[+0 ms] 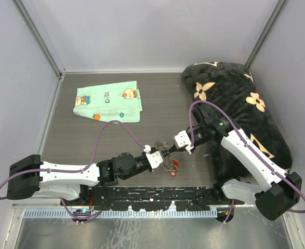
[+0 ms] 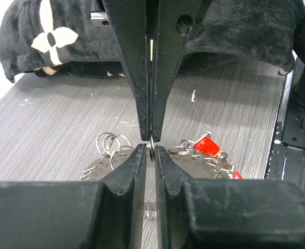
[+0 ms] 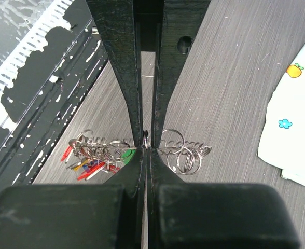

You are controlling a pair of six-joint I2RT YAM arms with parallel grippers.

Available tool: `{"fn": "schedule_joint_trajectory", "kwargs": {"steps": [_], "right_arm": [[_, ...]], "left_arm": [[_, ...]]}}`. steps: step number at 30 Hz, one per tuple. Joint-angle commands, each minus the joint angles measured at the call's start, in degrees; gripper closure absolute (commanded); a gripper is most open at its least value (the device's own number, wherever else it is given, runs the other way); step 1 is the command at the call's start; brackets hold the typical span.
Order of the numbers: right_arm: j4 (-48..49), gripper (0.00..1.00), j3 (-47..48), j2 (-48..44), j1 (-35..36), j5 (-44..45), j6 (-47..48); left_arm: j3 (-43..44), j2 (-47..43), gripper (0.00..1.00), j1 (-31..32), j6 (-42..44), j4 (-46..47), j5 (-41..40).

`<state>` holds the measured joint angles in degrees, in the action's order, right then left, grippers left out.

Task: Remove the keys from the keyring
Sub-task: Remove the key from the keyring.

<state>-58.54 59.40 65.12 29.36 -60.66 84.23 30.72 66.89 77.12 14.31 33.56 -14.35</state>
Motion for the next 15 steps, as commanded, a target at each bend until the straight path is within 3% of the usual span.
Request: {"fn": "schedule_joint_trajectory", "kwargs": {"steps": [1, 3, 6, 11, 15], "right_arm": [[1.99, 0.99, 0.06, -1.82, -0.04, -3.49, -1.24], [2.03, 0.99, -0.06, -1.78, -0.04, -3.58, -1.6], [2.12, 0.98, -0.21, -1.82, -0.05, -3.83, -2.02], [4.36, 0.69, -0.84, -2.17, -1.87, -6.0, -7.44], [5.02, 0.54, -1.96, -2.49, -5.6, -9.36, -10.15]], "left_arm": [[2.28, -0.27, 0.9, -0.2, -0.34, 3.55, -0.62], [2.24, -0.27, 1.0, -0.22, -0.18, 3.39, -0.26], [1.84, -0.76, 1.0, -0.17, 0.19, 2.82, 0.18], [-1.75, -4.05, 1.0, -0.3, 1.21, 4.67, 1.1], [-4.06, -7.99, 1.0, -1.33, 2.23, 3.2, 5.24]]}}
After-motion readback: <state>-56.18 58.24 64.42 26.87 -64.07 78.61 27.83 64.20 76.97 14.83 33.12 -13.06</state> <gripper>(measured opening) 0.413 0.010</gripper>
